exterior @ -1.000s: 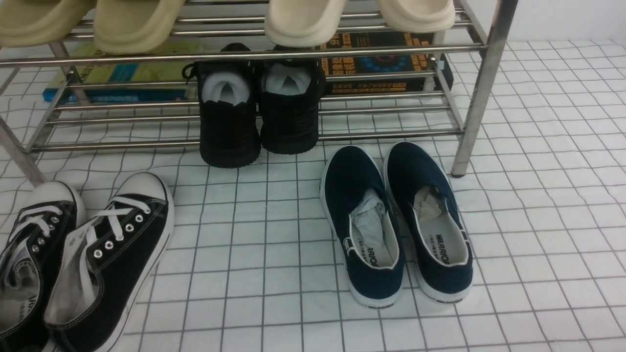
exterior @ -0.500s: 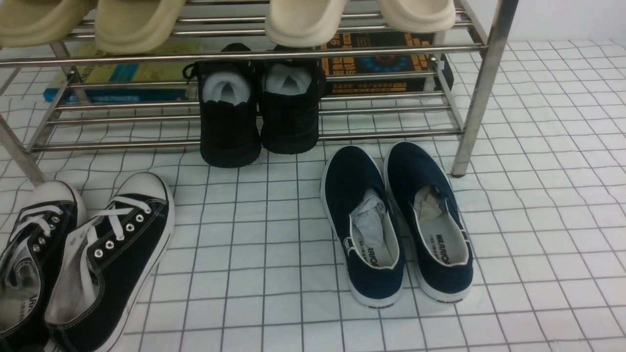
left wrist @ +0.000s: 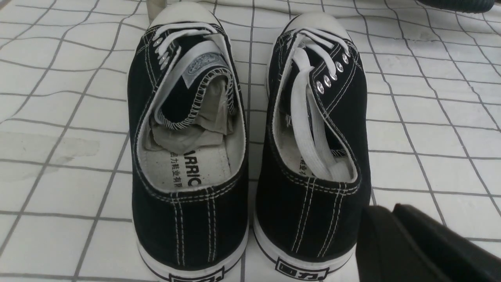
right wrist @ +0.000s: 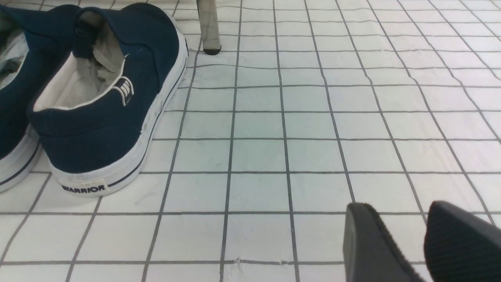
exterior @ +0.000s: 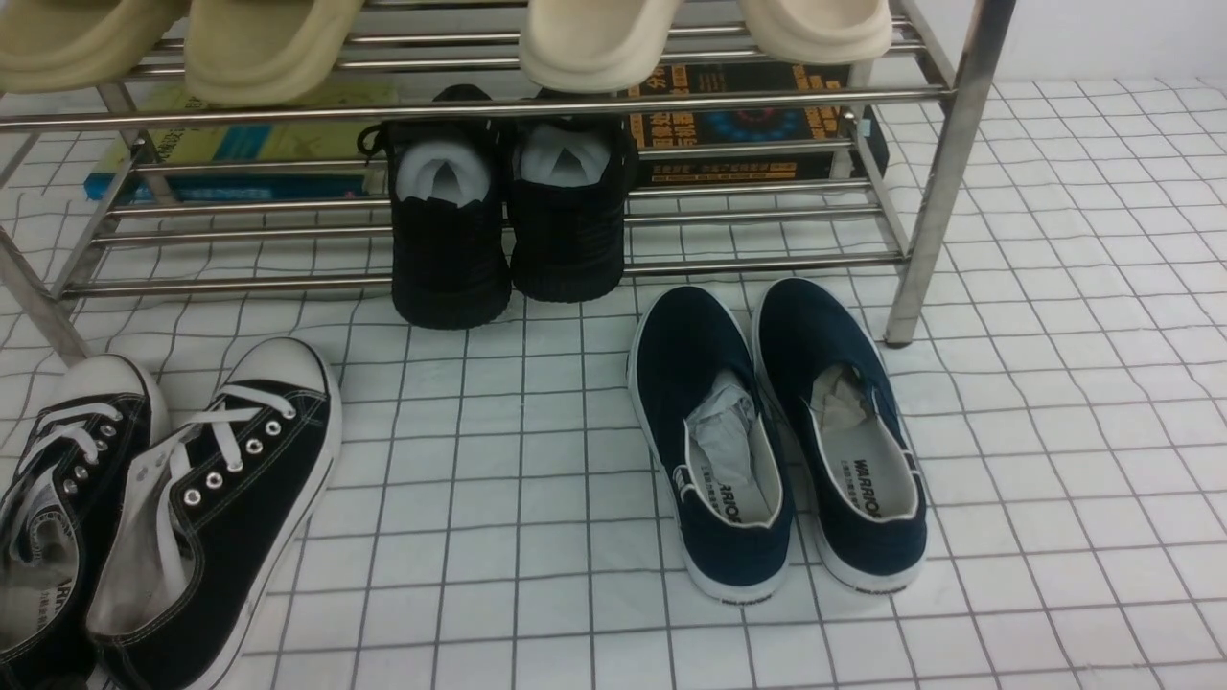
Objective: Take the shoes off the shelf with your hand from the white checkered tablecloth.
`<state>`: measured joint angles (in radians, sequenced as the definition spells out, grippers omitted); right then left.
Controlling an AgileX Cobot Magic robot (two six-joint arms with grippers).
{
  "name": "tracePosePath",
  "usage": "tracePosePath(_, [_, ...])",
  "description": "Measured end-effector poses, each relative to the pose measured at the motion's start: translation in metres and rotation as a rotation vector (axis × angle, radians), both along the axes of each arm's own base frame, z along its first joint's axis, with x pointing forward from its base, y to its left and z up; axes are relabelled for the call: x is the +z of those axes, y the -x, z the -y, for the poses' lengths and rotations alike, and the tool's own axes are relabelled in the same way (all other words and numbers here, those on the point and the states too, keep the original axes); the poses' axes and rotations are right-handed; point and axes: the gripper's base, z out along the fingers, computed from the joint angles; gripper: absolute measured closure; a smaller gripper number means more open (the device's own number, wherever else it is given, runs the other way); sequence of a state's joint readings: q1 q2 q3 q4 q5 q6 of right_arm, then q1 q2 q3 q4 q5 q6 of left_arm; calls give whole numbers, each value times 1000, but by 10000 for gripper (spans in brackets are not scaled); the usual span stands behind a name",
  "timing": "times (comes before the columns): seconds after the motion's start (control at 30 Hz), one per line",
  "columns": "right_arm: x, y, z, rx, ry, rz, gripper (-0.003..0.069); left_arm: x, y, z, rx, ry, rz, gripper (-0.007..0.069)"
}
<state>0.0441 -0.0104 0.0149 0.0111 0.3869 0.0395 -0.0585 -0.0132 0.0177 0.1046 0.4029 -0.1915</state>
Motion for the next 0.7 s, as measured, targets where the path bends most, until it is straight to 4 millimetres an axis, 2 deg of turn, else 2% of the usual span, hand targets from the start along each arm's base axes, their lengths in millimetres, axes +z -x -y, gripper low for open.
tracePosePath(0.7, [0,0,0,0,0,0,420,0,0,0,1,2,0,550])
